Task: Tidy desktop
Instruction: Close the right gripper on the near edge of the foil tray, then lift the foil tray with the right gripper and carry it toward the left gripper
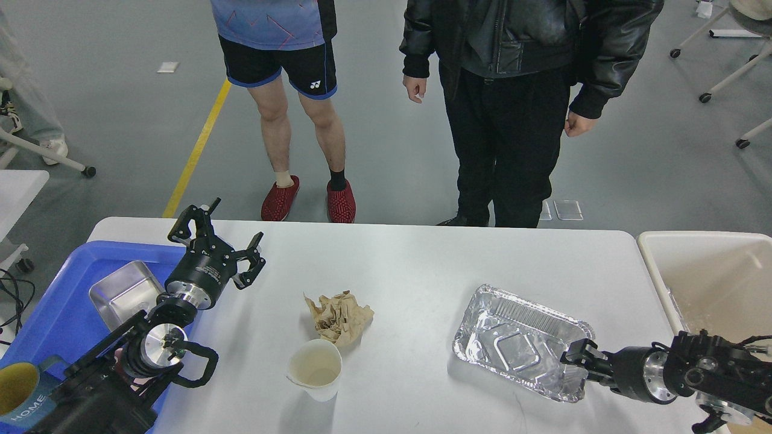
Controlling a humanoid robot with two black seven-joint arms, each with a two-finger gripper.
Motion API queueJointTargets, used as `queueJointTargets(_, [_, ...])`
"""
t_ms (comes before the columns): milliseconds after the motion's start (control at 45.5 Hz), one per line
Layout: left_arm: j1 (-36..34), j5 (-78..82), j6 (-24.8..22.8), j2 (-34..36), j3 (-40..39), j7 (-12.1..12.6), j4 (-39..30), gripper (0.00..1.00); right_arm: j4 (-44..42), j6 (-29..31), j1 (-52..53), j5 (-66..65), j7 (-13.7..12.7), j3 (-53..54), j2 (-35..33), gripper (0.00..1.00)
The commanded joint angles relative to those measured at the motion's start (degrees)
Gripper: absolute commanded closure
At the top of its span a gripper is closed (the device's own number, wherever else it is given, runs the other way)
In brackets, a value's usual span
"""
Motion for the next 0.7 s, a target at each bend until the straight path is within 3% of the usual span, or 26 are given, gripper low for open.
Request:
queueJointTargets(0, [0.0, 0.0, 0.09, -0.01, 0.0, 0.02, 0.01, 0.03, -0.99, -0.01, -0.2, 0.0, -0.03, 0.08, 1.32, 0.61])
queueJointTargets(220, [0.08, 0.0, 0.09, -0.01, 0.0, 0.02, 0.19, 0.03, -1.26, 0.25, -0.03, 0.0, -0.03, -0.01, 1.67, 1.0])
queueJointTargets(681, [0.08, 0.0, 0.01, 0.08, -0.08, 0.02, 0.19, 0.03, -0.38, 1.3, 3.92, 0.18, 0.41, -0.01, 0.97, 1.0])
